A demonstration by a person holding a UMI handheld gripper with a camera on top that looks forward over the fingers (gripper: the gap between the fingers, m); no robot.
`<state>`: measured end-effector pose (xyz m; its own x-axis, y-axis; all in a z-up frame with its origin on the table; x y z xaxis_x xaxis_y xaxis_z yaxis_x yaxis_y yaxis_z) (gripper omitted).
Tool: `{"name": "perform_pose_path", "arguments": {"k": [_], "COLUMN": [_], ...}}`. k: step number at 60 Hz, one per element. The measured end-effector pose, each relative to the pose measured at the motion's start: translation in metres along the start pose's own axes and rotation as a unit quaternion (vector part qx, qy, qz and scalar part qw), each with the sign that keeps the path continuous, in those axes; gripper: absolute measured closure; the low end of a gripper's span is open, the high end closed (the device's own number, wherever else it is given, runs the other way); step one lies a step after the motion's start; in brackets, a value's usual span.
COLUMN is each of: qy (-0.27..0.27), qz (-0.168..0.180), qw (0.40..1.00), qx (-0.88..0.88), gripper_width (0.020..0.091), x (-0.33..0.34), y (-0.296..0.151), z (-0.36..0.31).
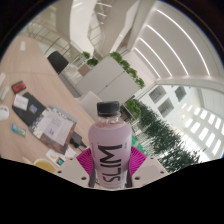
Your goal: Pour water
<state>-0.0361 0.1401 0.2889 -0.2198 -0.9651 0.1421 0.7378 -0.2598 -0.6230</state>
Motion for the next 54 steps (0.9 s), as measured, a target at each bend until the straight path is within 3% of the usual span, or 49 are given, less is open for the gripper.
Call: {"name": "perform_pose_path", "arguments": {"k": [5,6,12,23,29,35,37,50,54], "qy": [-0.008,-0.037,-0.094,-0.151,-0.163,-0.170,-0.169,-0.186,-0.195], "qz": [0.051,0.054,0.089,0.005,0.005,-0.017,-0.002,-0.011,-0.037], "qw": [0.967,0.963,0.925,0.921,0.906,0.909,0.905,0.898,0.900], "qx": [-0.248,-0.260,-0.357,-0.358,-0.390,-0.380,-0.390,-0.399,-0.388], "gripper_width": [0.0610,0.0593,0.0576,0.0575,0.0576,0.0564,0.0560,0.0540,0.0502], "x": [0.024,0.000,0.004,-0.036,-0.016,-0.039,-0.029,-0.030,-0.025], "y": [0.003,0.002,0.044,0.182,0.212,0.230,0.232,0.236,0.240], "z": [0.029,0.030,0.007,-0.053,-0.088,-0.093,-0.093,-0.092,-0.095]}}
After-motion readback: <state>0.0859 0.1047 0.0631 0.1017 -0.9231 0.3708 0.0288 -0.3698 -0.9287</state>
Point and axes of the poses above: the point between the fingertips, and its own axes, seen from behind it with the camera up: z to the right, y down, x backward, against the way the camera looks, the point moved 8 cm from there along x, backward, against the way the camera looks, and after that the axes turned 3 degrees about y, right-handed, at the moved point
